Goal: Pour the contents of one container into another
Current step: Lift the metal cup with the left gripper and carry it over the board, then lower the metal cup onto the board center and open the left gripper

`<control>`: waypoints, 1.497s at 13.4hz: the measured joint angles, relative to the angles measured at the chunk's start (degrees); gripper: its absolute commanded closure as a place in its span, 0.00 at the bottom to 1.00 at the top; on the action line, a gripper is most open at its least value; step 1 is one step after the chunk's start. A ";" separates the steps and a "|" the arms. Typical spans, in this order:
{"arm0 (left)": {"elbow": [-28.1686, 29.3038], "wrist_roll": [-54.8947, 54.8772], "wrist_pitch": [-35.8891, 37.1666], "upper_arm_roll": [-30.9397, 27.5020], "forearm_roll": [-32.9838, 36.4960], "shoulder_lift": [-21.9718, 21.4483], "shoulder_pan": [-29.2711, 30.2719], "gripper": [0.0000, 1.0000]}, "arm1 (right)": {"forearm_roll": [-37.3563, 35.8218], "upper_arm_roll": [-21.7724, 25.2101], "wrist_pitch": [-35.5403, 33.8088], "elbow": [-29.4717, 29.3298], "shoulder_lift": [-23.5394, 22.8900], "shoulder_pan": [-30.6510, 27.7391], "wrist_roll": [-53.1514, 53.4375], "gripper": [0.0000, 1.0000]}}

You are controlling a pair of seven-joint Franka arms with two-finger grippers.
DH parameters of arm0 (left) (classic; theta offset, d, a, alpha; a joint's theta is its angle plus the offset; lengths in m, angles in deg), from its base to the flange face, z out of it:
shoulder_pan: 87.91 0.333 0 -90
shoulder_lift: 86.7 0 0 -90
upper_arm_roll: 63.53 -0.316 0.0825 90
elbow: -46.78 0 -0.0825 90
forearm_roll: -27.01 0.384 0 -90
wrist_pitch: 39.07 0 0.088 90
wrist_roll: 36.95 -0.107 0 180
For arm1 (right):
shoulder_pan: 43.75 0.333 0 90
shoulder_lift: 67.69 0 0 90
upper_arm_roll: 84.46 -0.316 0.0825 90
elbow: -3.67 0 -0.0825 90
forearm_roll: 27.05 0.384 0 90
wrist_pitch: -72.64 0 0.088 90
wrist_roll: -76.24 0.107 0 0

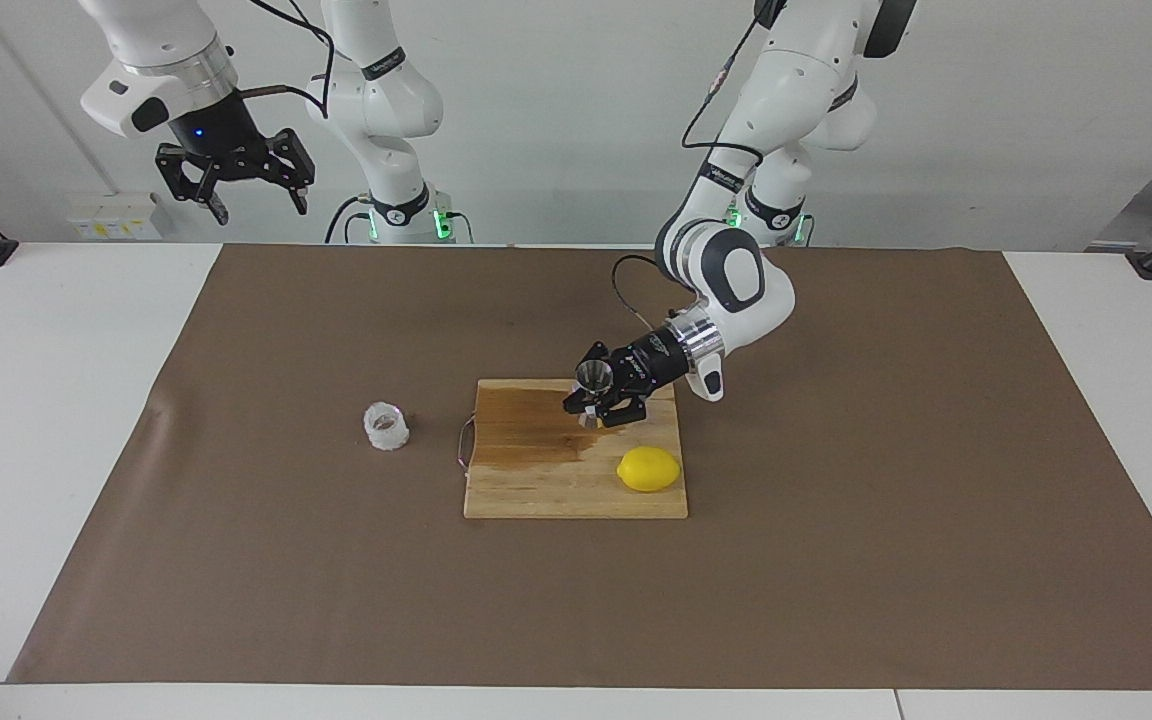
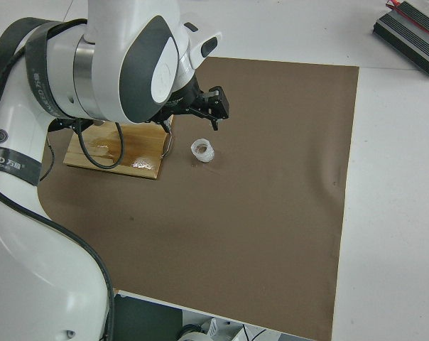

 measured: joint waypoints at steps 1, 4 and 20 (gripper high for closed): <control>0.02 -1.36 -1.15 0.00 -0.60 0.41 -0.75 1.00 | 0.00 0.00 0.00 0.00 0.00 0.00 0.00 0.00; 0.17 -2.55 -2.19 -0.01 -2.32 1.75 -2.08 1.00 | 0.00 0.00 0.00 0.00 0.00 0.00 0.00 0.00; -0.66 -10.13 -0.72 -1.41 -4.78 5.58 -1.76 0.00 | 0.06 -0.59 -2.30 -0.03 0.11 0.40 -1.78 0.00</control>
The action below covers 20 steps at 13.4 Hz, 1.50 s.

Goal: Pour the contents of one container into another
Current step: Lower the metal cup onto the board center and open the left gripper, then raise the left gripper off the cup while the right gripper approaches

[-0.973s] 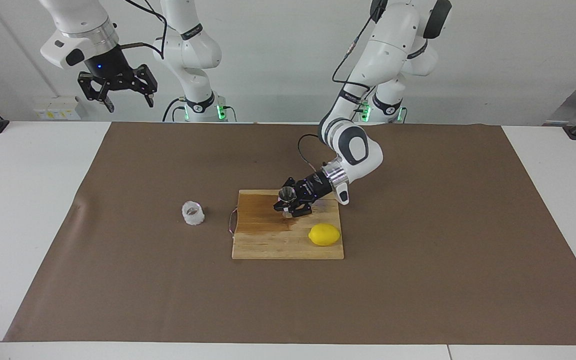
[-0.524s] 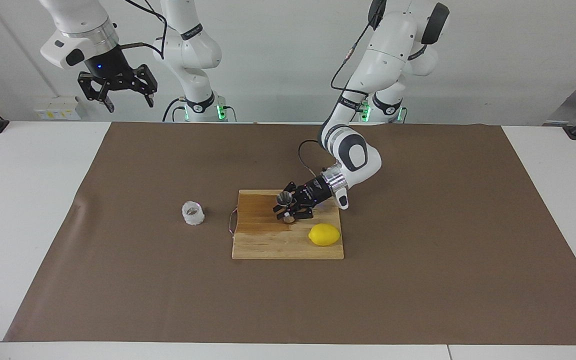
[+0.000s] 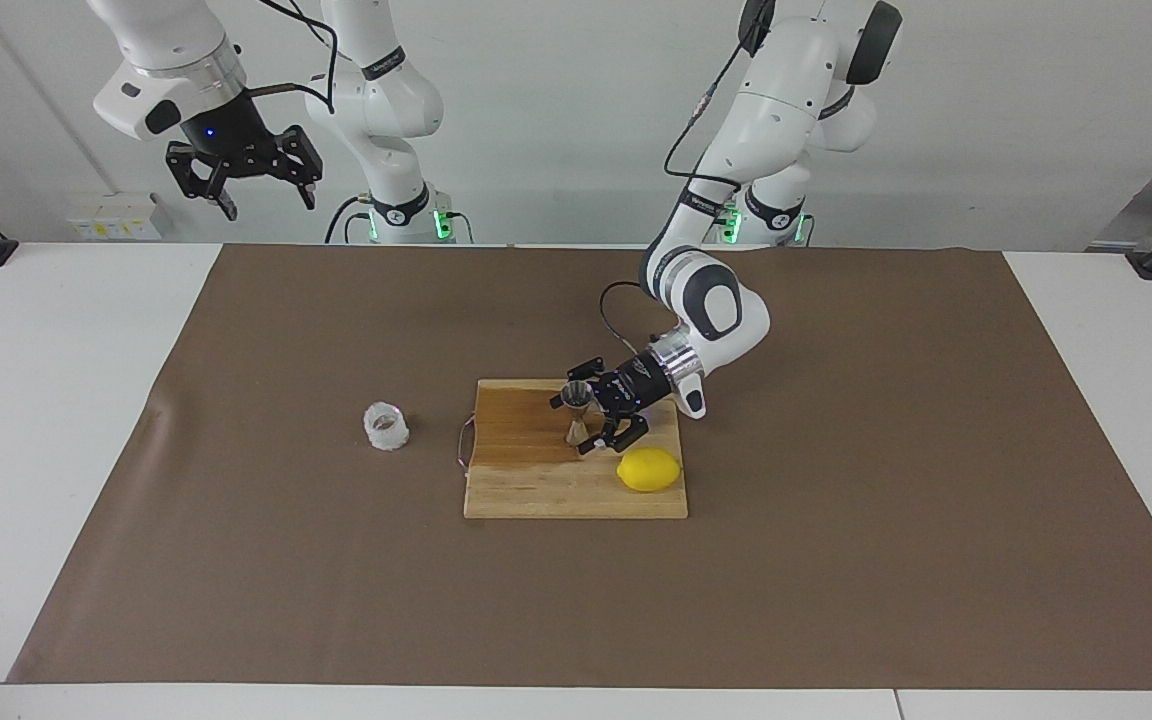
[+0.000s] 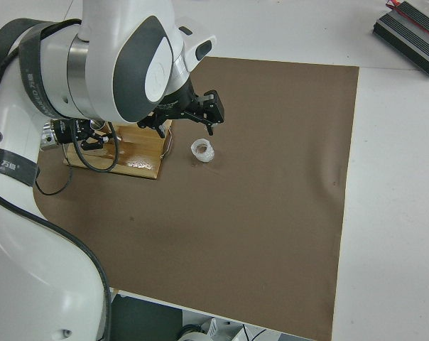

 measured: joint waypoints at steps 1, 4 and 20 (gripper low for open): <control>0.00 -0.14 -1.98 0.08 0.57 -0.69 -0.03 0.00 | 0.00 -0.03 0.00 0.00 0.01 0.14 -2.93 0.00; 0.04 -0.14 -7.36 0.40 2.23 -1.85 -0.24 0.00 | 0.73 -0.02 0.51 0.37 0.11 0.24 -14.29 0.00; 7.01 -0.40 -28.55 0.69 24.73 -8.62 -5.20 0.00 | 14.69 0.64 21.72 15.40 -0.37 -3.16 -60.62 0.00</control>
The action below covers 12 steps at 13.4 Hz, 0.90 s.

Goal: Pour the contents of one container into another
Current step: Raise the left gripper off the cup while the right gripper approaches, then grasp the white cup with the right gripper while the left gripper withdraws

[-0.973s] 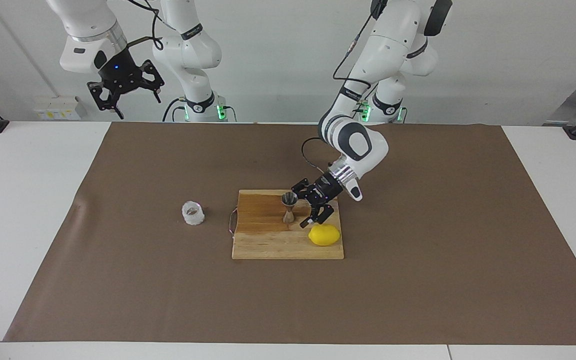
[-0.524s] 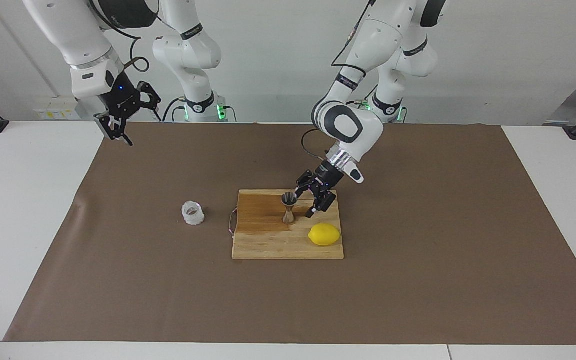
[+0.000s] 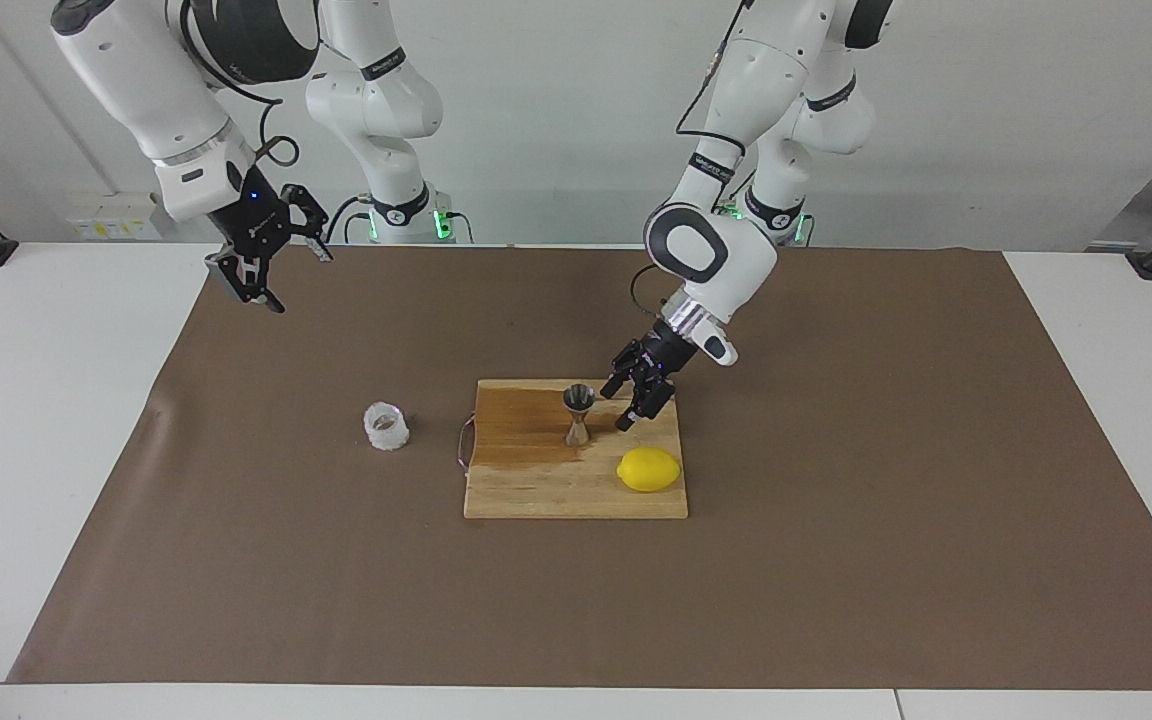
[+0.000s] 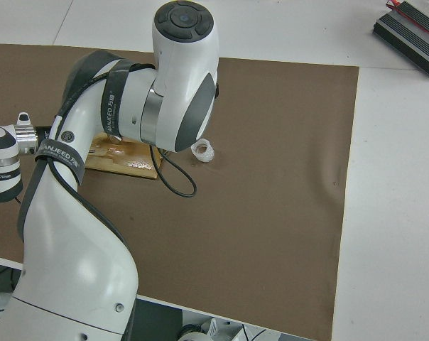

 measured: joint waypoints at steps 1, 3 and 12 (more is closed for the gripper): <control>0.67 0.00 0.44 -0.01 1.50 -0.26 0.12 0.00 | 2.68 0.03 0.40 1.23 -0.66 -0.88 -3.86 0.00; 2.17 -0.01 1.81 -0.03 5.15 -1.14 0.42 0.00 | 8.24 0.14 2.14 2.70 -4.34 -3.69 -13.61 0.00; 6.79 0.00 17.67 -0.89 29.41 -5.37 7.62 0.00 | 27.79 0.07 8.58 3.19 -27.30 -7.17 -42.61 0.00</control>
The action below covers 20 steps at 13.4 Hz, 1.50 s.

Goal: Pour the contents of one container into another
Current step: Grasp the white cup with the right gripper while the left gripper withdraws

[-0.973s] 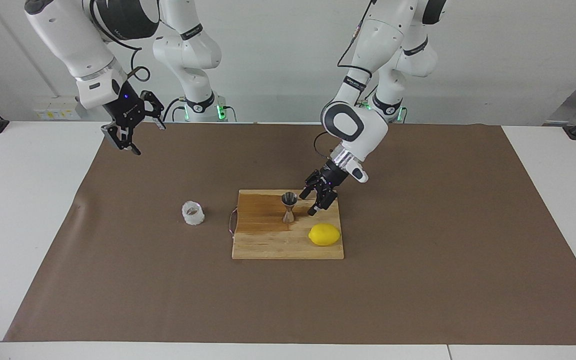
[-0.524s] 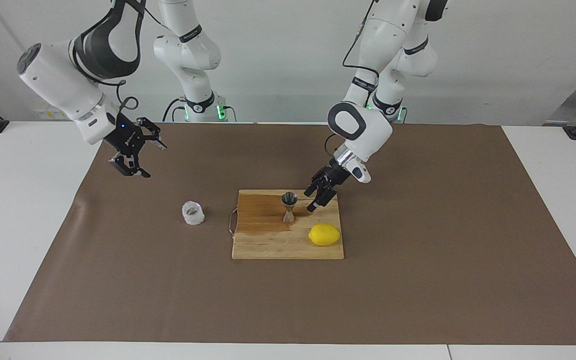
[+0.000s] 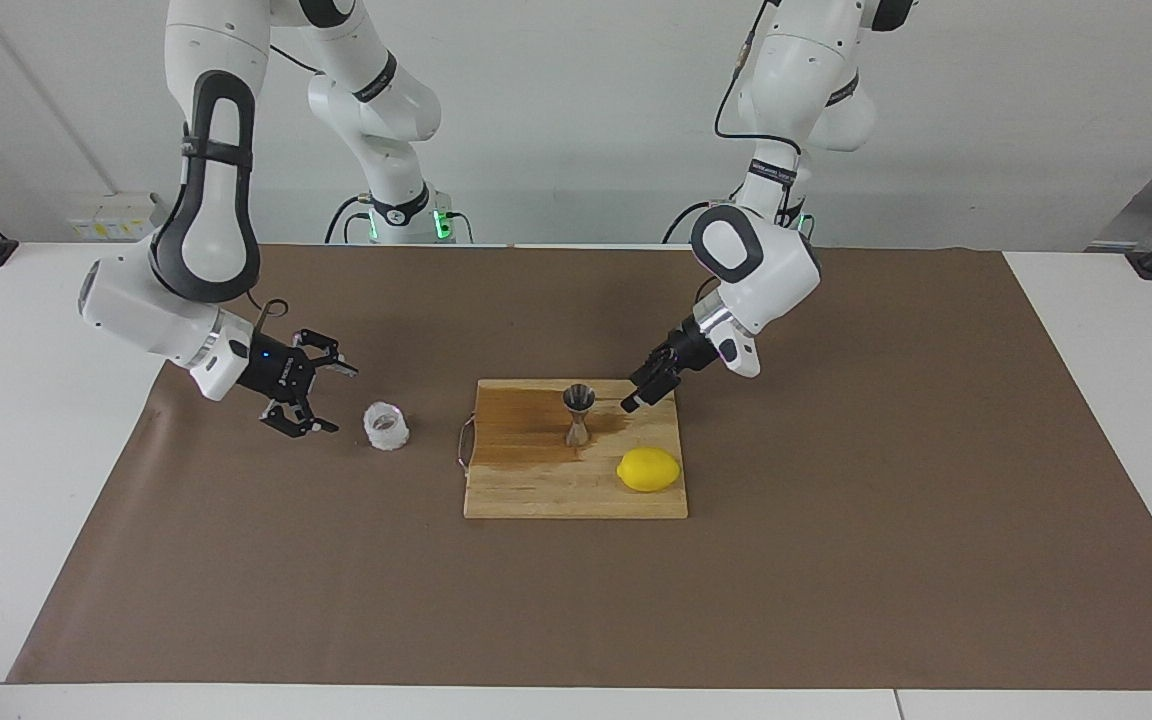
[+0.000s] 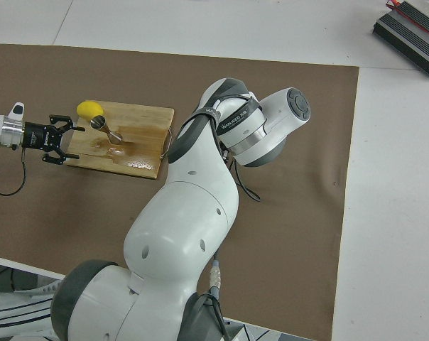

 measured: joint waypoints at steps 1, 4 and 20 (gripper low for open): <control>0.27 0.10 1.92 -0.05 4.39 -0.30 1.06 0.00 | 1.91 0.00 0.10 -0.02 -1.99 0.09 -3.18 0.00; 0.33 0.55 6.70 -0.26 14.65 -0.91 4.16 0.00 | 4.89 -0.20 0.18 -0.14 -4.83 0.28 -8.89 0.00; -13.99 -2.08 29.42 -1.20 69.29 -3.72 14.17 0.00 | 12.23 -0.37 4.93 1.40 -7.06 3.12 -17.05 0.52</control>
